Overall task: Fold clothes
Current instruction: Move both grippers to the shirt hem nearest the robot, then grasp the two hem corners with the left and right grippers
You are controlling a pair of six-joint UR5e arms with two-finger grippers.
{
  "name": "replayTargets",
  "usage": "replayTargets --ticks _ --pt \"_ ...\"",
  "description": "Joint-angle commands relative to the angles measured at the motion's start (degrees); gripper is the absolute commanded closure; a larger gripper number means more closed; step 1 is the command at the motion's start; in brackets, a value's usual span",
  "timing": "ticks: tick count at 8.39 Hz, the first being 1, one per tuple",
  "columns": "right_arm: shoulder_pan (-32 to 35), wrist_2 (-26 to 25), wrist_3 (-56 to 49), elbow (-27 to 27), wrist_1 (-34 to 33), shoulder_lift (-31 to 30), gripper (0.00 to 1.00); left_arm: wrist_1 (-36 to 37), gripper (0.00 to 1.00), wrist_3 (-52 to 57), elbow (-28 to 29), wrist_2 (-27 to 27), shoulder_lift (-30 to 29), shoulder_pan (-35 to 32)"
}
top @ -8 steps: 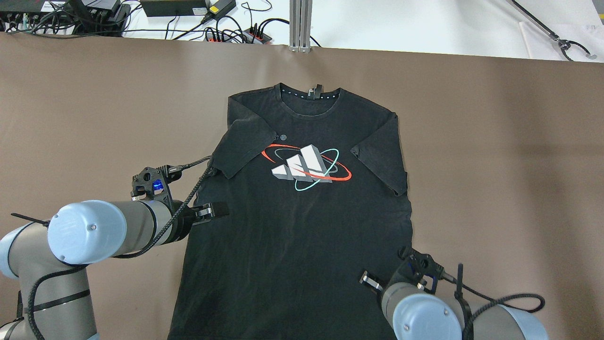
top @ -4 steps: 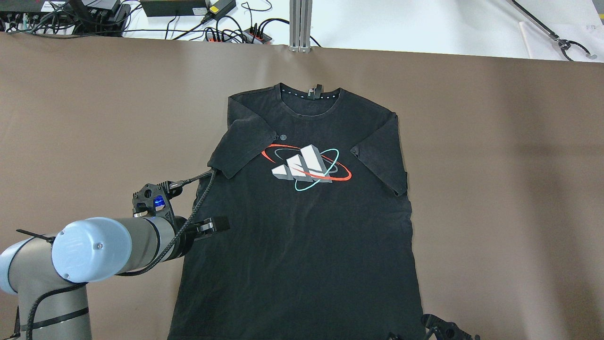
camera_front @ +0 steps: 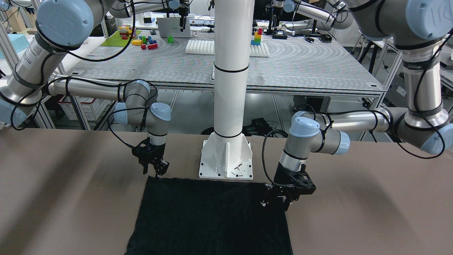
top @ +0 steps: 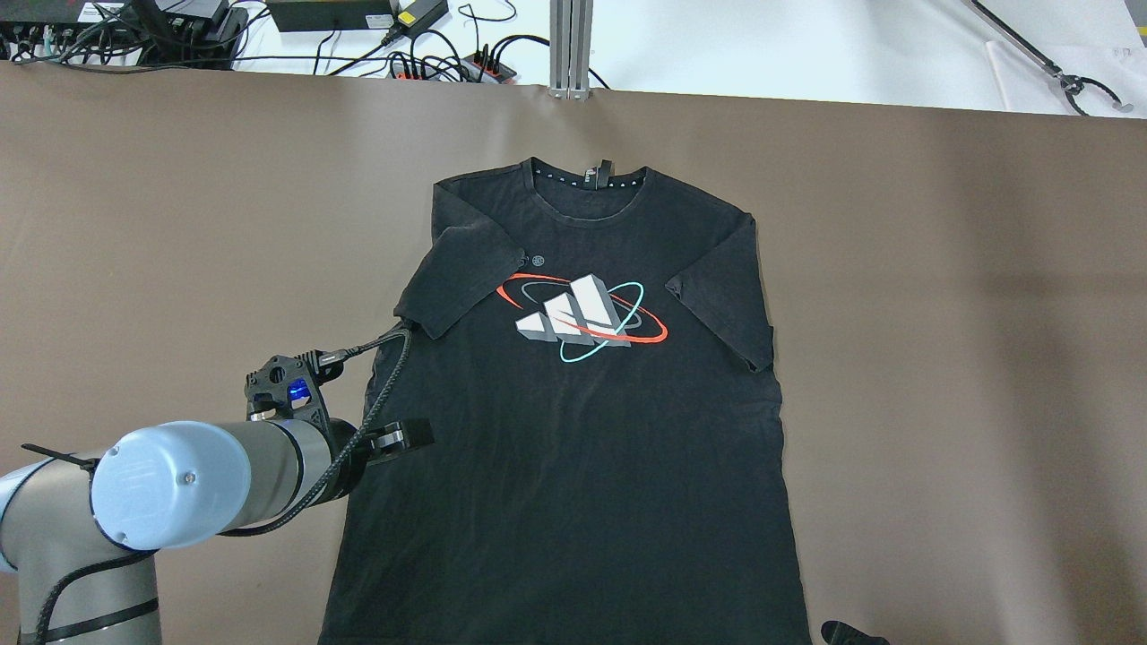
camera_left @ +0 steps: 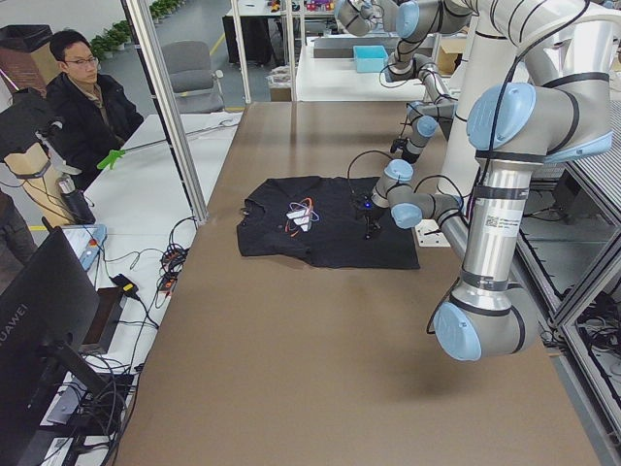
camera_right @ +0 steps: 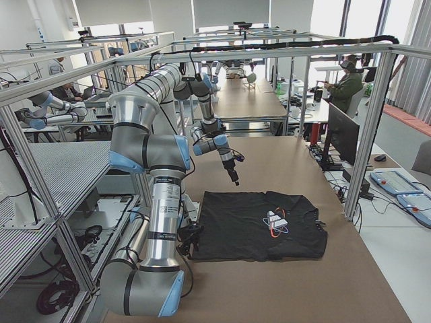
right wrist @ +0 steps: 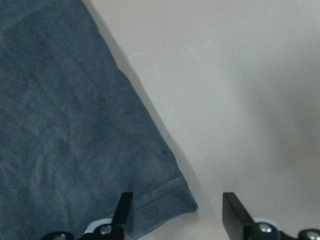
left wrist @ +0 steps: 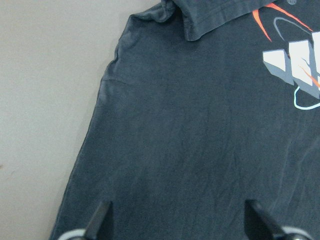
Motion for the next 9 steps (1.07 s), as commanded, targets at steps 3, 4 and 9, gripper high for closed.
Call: replayTargets --ticks 3,4,9 --pt "-0.3 -0.1 0.2 -0.9 0.1 -0.1 0.56 0.4 0.08 0.0 -0.1 0.1 0.3 -0.1" --pt "-0.2 -0.1 0.2 -0.3 0.1 -0.2 0.88 0.5 0.09 0.0 -0.1 0.1 0.3 -0.1" --pt "0.0 0.4 -0.8 3.3 0.0 -0.5 1.00 0.5 0.09 -0.8 -0.8 0.0 1.1 -0.2"
